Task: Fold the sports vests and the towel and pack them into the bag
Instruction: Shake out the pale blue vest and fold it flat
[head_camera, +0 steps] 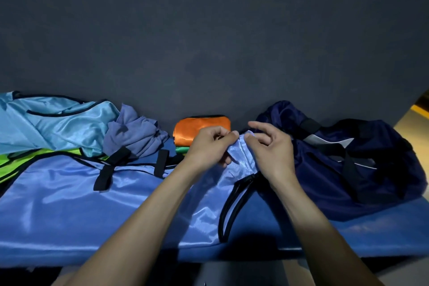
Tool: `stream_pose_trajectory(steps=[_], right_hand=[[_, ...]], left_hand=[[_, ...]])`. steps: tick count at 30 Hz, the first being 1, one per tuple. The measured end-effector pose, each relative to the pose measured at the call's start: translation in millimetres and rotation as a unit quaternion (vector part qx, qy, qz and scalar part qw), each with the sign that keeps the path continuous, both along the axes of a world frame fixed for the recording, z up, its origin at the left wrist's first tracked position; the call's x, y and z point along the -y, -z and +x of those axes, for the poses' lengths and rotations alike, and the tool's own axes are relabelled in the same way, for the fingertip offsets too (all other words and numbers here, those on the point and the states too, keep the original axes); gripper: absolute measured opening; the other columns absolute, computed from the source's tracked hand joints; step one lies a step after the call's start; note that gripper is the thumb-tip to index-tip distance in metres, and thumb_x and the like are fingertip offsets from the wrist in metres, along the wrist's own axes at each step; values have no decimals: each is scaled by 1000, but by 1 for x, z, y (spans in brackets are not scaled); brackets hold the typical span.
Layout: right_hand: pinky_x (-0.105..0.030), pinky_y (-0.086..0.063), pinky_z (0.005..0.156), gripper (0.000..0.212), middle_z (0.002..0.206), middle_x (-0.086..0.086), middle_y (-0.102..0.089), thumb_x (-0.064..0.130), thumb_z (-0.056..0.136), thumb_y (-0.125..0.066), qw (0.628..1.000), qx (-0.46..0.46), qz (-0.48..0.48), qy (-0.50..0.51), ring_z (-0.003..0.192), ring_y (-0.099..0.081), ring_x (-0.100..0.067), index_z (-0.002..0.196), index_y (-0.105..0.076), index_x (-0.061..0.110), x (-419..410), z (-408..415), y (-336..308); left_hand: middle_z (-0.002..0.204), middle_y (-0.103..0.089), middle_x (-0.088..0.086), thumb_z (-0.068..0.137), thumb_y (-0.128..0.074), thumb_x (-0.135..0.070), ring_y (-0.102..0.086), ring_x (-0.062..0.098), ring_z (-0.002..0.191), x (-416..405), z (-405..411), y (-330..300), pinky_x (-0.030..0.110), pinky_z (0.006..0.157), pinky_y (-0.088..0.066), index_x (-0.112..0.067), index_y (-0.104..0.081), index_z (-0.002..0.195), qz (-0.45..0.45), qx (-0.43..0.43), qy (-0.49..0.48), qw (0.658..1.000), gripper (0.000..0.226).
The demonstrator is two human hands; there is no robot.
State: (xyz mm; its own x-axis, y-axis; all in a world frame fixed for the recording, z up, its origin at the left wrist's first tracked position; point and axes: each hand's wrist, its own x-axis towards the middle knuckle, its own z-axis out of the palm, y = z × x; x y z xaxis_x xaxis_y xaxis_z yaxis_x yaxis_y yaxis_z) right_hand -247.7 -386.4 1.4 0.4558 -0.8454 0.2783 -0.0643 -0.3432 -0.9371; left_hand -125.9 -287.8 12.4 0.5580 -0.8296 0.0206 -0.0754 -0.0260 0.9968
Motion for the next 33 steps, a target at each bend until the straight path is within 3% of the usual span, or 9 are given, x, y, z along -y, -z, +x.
stream_pose_trajectory(steps=[5,9,12,14,17,20,23,27,33], right_hand=[[-16,-48,69,30,80,7,-77,24,94,-69,999,-7,-46,23,65,-67,2,124,-69,19,-7,-4,-4],[-30,-57,86,56,96,8,-78,30,85,-81,997,-30,-63,-19,88,-74,-4,136,-60,21,-10,-12,-2],[-39,-57,93,52,100,8,-77,24,85,-75,992,-82,-97,3,97,-72,-9,135,-60,27,-7,-12,7],[-39,-57,87,46,99,8,-76,15,89,-62,989,-103,-102,26,93,-69,-18,132,-61,29,-4,-10,11],[-27,-48,65,43,96,6,-75,10,92,-57,990,-118,-72,42,76,-60,-18,131,-62,28,1,-9,12],[-18,-40,52,43,81,9,-68,7,91,-57,990,-127,-51,45,62,-53,-7,130,-64,23,4,-6,12],[-17,-38,49,42,78,6,-67,5,89,-57,990,-124,-43,52,44,-50,-4,128,-66,18,4,-2,11],[-13,-39,45,41,90,-4,-74,5,89,-57,990,-122,-43,58,43,-51,-2,127,-67,16,2,1,11],[-18,-44,57,40,97,-2,-75,8,89,-55,989,-121,-43,77,56,-57,-4,125,-66,19,-2,1,11]], left_hand=[[61,-62,3,99,-64,-31,-67,29,64,12,-5,-5,36,59,-57,-9,-62,95,14,-7,23,1000,23],[72,-63,5,108,-47,-25,-65,19,67,14,-4,-12,38,70,-59,-6,-54,120,-11,-36,67,997,23],[87,-66,11,110,-40,-28,-67,20,75,8,3,-10,38,75,-58,-14,-52,130,-24,-54,103,993,27],[94,-68,11,109,-43,-28,-68,24,79,2,9,-2,40,75,-57,-20,-52,129,-27,1,83,996,23],[84,-68,-5,103,-54,-22,-67,14,74,-18,13,13,33,72,-54,-23,-61,102,-32,169,11,985,7],[76,-66,-8,92,-64,-25,-63,11,72,-44,4,34,39,70,-54,-27,-64,86,25,334,71,939,6],[85,-66,-8,90,-64,-43,-60,13,80,-63,-15,48,35,68,-48,-31,-62,101,73,505,167,844,16],[101,-70,-4,88,-56,-62,-64,25,96,-79,-38,55,35,66,-34,-33,-57,111,132,622,210,743,37],[101,-67,-1,87,-57,-62,-64,30,98,-91,-40,54,37,68,-34,-28,-58,102,190,658,183,705,37]])
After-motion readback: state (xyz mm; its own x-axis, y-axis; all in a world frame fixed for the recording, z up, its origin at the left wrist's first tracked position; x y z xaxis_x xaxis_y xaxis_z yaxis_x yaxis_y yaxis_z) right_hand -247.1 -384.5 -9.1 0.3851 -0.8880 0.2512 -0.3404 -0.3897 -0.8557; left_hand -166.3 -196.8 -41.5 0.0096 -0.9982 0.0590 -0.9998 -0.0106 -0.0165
